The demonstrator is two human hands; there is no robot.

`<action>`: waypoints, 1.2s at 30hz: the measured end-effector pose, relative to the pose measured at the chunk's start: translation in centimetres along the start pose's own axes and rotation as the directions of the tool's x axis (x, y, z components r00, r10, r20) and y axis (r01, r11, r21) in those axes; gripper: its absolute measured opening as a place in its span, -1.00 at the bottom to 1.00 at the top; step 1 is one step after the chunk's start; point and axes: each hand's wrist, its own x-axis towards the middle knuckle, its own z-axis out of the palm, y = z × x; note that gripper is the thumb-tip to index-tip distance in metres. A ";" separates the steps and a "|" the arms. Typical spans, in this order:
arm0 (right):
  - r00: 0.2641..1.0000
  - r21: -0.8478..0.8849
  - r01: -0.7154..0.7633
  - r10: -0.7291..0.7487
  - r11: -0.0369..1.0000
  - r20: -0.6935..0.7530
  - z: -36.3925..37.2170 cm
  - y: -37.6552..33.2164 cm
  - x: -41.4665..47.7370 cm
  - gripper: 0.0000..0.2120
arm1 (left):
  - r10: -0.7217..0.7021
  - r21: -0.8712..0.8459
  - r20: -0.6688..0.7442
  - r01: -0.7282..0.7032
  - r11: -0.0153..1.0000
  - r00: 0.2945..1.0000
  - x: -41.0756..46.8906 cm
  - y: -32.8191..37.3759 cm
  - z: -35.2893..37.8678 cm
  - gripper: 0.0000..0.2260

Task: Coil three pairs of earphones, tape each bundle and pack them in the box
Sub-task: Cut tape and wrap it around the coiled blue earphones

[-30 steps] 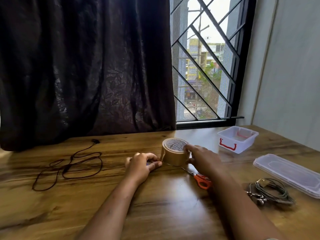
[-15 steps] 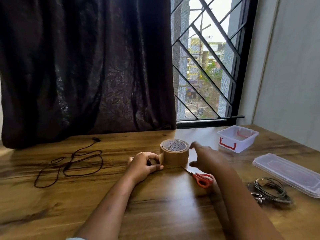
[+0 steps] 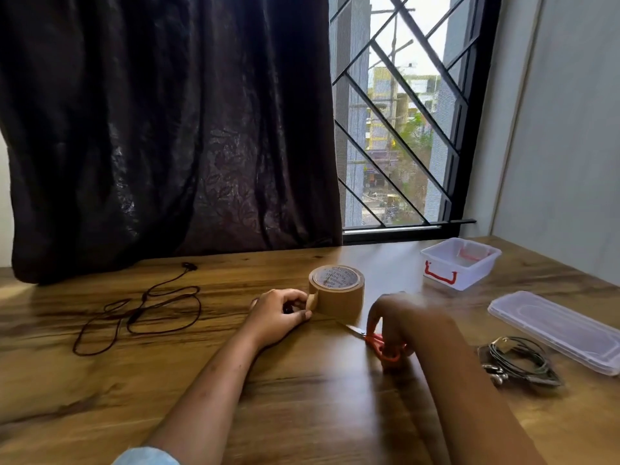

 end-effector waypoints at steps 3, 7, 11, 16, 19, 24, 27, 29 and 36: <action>0.999 -0.025 0.016 -0.017 1.000 -0.044 0.2 -0.4 -0.3 -0.65 | -0.005 -0.015 0.016 0.005 1.000 1.000 0.1 -0.2 0.0 -0.85; 0.977 -0.214 0.055 -0.097 0.975 -0.190 0.4 -1.1 -1.4 -0.70 | -0.029 -0.053 0.053 0.031 0.998 0.998 0.2 -0.2 -0.1 -0.86; 0.959 -0.279 0.098 -0.165 0.955 -0.230 0.9 -2.6 -2.2 -0.75 | -0.018 -0.120 0.107 0.031 0.992 0.994 0.1 -0.1 -0.3 -0.86; 0.968 -0.288 0.141 -0.192 0.947 -0.159 0.9 -2.7 -2.3 -0.71 | -0.028 -0.177 0.134 0.052 0.983 0.991 0.1 -0.3 -0.3 -0.84; 0.973 -0.263 0.173 -0.206 0.949 -0.105 1.0 -2.9 -2.1 -0.69 | -0.036 -0.182 0.126 0.059 0.982 0.991 0.2 -0.4 -0.3 -0.80; 0.973 -0.167 0.225 -0.232 0.960 -0.021 0.8 -2.2 -1.2 -0.74 | -0.041 -0.163 0.094 0.056 0.985 0.995 0.4 -0.7 -0.2 -0.75; 0.966 -0.149 0.249 -0.256 0.957 -0.028 0.5 -1.5 -0.9 -0.77 | -0.018 -0.151 0.081 0.030 0.988 0.997 0.3 -0.6 0.0 -0.76; 0.965 -0.117 0.258 -0.262 0.959 -0.024 0.5 -1.4 -0.8 -0.80 | -0.007 -0.123 0.066 0.016 0.992 0.998 0.2 -0.4 0.1 -0.75; 0.959 0.009 0.279 -0.278 0.960 -0.051 0.4 -0.7 -0.4 -0.80 | 0.059 0.174 -0.069 -0.047 0.984 0.996 -0.4 1.3 0.5 -0.72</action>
